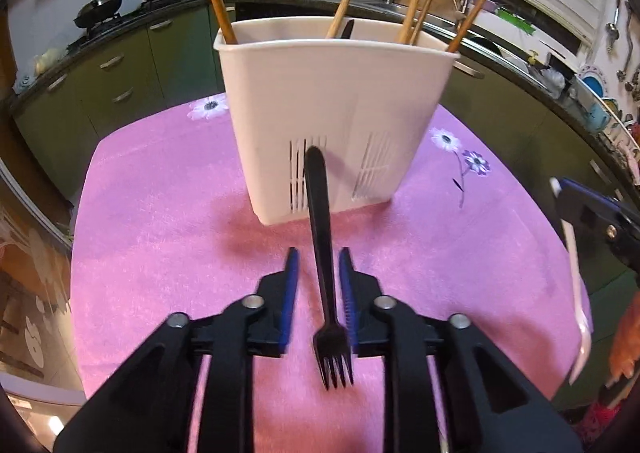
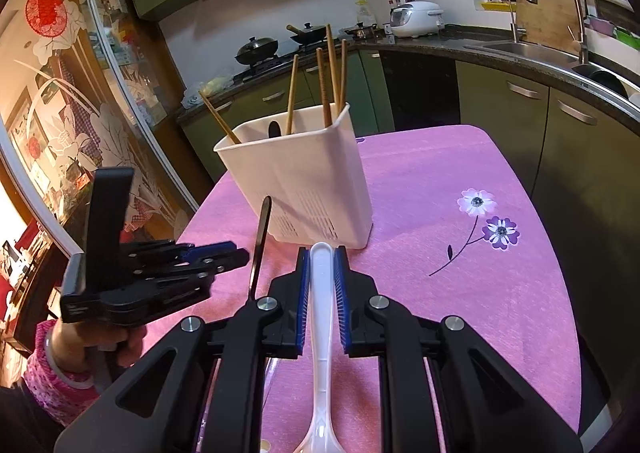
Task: Organize utensils
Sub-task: 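Lower the black fork into the caddy and open the left gripper while the right holds the spoon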
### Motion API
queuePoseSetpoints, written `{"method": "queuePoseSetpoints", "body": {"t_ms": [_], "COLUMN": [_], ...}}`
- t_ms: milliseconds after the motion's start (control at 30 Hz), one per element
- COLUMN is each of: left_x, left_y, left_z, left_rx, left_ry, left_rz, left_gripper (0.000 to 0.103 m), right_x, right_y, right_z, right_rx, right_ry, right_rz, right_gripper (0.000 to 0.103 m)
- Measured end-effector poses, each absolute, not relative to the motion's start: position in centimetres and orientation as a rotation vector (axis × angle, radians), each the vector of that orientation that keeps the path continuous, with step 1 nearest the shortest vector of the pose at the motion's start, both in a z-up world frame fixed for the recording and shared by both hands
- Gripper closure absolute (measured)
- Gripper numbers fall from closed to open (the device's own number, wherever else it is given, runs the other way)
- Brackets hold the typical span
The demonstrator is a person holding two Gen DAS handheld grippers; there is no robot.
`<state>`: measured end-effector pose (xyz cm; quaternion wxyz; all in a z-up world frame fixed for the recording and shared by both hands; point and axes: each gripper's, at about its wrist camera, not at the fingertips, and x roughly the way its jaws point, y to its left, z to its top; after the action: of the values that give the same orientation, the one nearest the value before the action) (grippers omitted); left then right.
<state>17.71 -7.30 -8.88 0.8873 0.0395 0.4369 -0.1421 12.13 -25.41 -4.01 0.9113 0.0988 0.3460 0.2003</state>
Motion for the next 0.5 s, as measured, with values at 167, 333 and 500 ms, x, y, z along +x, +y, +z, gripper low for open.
{"method": "queuePoseSetpoints", "body": {"t_ms": [167, 333, 500], "left_x": [18.9, 19.9, 20.2], "left_y": [-8.3, -8.8, -9.2], "left_z": [-8.7, -9.2, -9.7], "left_rx": [0.121, 0.118, 0.123], "left_ry": [0.867, 0.887, 0.894], "left_rz": [-0.234, -0.230, -0.259], "left_gripper": [0.077, 0.077, 0.091], "right_x": [12.4, 12.5, 12.5], "right_y": [-25.5, -25.6, -26.3], "right_z": [-4.6, -4.7, -5.0], "right_rx": [0.210, 0.218, 0.227], "right_ry": [0.724, 0.726, 0.730], "right_rz": [0.417, 0.417, 0.409], "right_gripper": [0.090, 0.090, 0.090]}}
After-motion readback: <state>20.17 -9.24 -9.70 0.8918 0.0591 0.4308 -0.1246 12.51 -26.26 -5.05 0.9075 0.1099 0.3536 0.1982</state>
